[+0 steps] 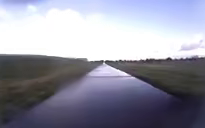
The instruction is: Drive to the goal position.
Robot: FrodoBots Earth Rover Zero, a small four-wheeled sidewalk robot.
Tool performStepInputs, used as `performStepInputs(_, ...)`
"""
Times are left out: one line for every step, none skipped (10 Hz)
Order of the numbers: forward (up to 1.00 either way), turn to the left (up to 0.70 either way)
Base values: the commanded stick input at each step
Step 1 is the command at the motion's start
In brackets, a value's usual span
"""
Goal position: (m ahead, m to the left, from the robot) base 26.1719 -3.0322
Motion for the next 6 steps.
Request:
performStepInputs(0.45,0.00)
performStepInputs(0.45,0.00)
performStepInputs(0.45,0.00)
performStepInputs(0.45,0.00)
performStepInputs(0.45,0.00)
performStepInputs(0.45,0.00)
